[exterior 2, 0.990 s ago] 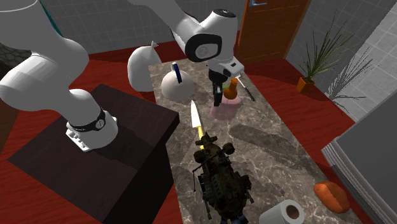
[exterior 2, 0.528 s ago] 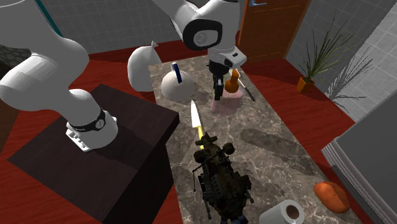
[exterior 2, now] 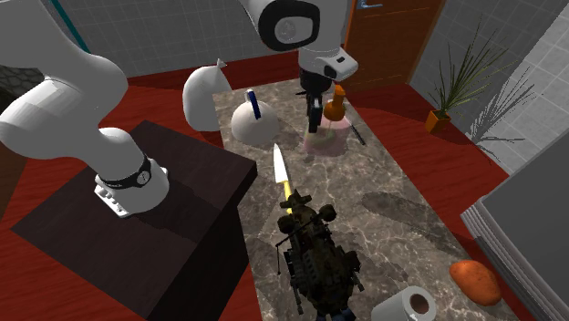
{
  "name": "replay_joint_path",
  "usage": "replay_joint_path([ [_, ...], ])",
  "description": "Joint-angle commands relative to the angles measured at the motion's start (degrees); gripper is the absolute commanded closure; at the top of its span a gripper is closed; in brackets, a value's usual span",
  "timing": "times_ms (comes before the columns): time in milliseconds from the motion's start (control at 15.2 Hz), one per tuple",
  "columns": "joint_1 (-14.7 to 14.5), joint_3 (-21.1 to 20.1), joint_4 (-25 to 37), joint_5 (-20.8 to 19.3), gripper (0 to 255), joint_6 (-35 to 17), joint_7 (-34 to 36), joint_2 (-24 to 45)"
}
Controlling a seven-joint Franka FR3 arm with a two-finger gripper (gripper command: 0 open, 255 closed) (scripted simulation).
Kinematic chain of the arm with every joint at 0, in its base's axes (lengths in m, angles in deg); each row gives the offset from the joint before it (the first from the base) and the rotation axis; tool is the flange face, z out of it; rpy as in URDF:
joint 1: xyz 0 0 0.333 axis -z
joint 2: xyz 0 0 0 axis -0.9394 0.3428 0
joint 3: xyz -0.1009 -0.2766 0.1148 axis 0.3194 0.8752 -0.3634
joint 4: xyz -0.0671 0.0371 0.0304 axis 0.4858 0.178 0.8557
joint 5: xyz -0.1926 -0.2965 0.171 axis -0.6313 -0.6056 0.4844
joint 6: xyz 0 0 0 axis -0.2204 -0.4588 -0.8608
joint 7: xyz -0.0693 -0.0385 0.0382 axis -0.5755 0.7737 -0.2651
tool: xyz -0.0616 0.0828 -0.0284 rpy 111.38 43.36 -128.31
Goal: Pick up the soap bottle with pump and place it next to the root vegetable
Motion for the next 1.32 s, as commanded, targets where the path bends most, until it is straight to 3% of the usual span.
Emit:
replay_joint_path([
  [0, 0.0, 0.0, 0.5, 0.7, 255, 1.3, -0.5, -1.0],
  [1254, 0.2, 0.7, 8.6, 4.6, 255, 15.8, -3.9, -8.1],
])
